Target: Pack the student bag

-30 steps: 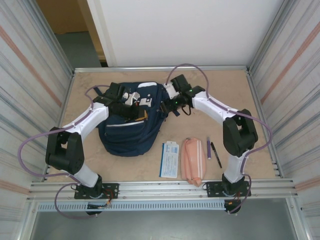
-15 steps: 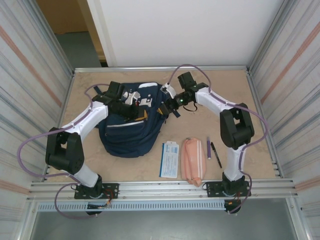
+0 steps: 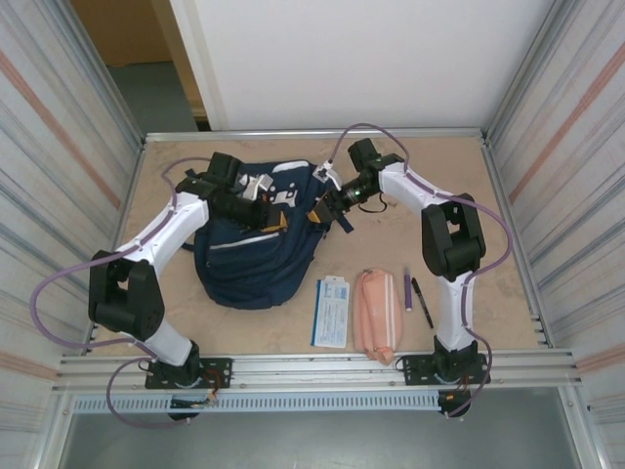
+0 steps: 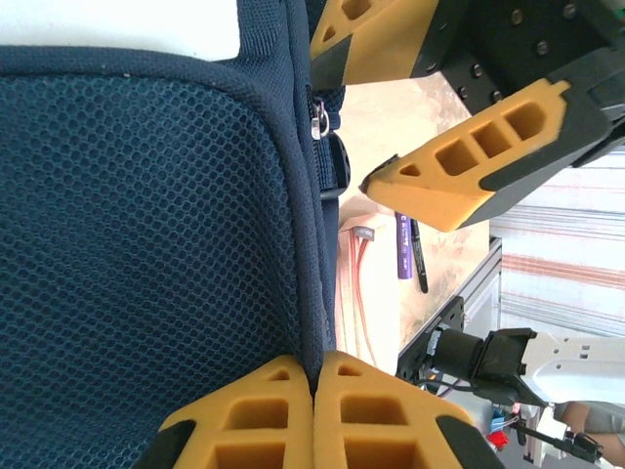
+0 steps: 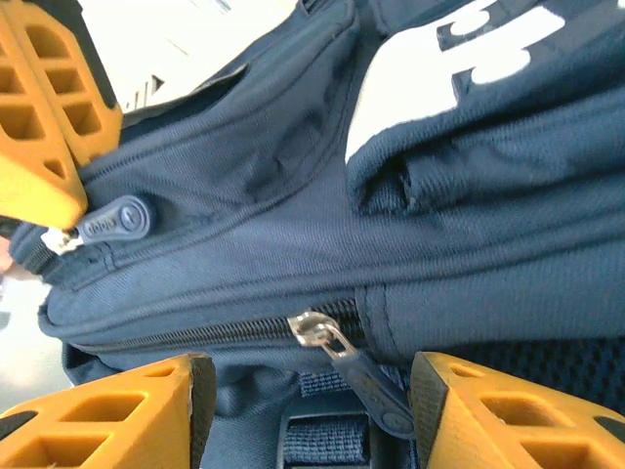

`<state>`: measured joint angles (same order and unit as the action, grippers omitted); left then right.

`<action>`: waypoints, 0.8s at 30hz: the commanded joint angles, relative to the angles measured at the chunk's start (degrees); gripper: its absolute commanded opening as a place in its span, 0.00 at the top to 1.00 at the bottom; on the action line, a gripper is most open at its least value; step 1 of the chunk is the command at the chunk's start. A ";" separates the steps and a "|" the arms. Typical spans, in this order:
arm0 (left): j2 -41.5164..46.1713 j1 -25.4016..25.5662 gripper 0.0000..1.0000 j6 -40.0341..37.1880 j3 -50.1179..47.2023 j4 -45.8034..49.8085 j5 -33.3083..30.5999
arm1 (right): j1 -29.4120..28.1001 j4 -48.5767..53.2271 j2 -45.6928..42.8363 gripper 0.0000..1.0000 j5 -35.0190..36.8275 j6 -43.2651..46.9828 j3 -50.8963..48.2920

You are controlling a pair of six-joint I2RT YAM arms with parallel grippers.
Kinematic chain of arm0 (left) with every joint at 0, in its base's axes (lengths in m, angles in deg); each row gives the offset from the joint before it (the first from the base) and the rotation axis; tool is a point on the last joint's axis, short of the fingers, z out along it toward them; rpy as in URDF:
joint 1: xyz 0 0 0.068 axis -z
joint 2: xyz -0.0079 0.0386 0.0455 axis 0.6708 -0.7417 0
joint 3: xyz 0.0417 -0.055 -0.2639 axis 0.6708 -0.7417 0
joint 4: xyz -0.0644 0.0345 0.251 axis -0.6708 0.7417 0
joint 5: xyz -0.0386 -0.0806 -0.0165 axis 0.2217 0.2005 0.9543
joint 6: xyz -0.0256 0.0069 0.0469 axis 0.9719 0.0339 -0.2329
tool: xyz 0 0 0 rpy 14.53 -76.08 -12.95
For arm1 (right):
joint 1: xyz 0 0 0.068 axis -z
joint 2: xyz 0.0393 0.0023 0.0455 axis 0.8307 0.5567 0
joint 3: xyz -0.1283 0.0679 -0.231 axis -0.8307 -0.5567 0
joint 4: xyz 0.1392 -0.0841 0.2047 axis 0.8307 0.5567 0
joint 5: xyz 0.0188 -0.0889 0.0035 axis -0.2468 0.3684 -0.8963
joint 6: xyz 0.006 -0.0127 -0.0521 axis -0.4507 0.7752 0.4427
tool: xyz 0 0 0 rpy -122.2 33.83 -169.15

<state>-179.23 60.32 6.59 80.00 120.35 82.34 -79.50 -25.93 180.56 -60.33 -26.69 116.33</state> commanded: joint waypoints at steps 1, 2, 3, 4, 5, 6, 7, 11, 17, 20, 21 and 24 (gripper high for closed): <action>3.11 -0.20 1.00 -2.88 3.24 0.76 5.45 | -0.07 3.07 1.07 0.44 -0.76 2.77 -0.51; 3.06 -0.23 1.00 -2.93 3.25 0.81 5.81 | -0.13 3.32 1.19 0.44 -0.52 2.96 -0.52; 2.98 -0.22 1.00 -2.98 3.16 0.86 6.10 | -0.18 3.32 1.31 0.43 -0.02 3.05 -0.52; 2.87 -0.08 1.00 -3.06 3.08 0.86 6.33 | -0.22 3.15 1.33 0.43 0.45 3.06 -0.55; 2.88 0.04 1.00 -3.22 3.07 0.94 6.63 | -0.28 2.91 1.32 0.42 1.02 2.98 -0.59; 2.82 0.24 1.00 -3.49 3.08 1.18 6.77 | -0.25 2.73 1.20 0.42 1.30 3.01 -0.61; 2.81 0.41 1.00 -3.84 3.10 1.57 6.92 | -0.20 2.50 1.12 0.41 1.25 2.98 -0.53; 2.63 0.79 1.00 -4.56 3.52 3.11 6.68 | -0.29 2.33 1.30 0.41 -0.47 2.97 0.01; 2.90 0.79 1.00 -4.92 4.54 3.97 5.95 | -1.20 3.16 2.02 0.42 -1.63 3.11 -1.40; 2.28 0.75 1.00 -5.80 6.00 5.57 6.53 | -1.44 3.15 2.05 0.43 -1.51 3.06 -2.68; 2.03 0.70 1.00 -6.21 6.40 6.28 6.69 | -1.46 3.11 2.05 0.43 -1.42 3.01 -2.90; 1.78 0.71 1.00 -7.07 6.61 7.30 6.92 | -1.38 3.07 1.58 0.51 -1.06 3.14 -3.28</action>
<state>-179.23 60.61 2.29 83.28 127.54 83.56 -80.58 -24.48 181.21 -60.35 -24.90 113.73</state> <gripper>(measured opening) 0.050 0.503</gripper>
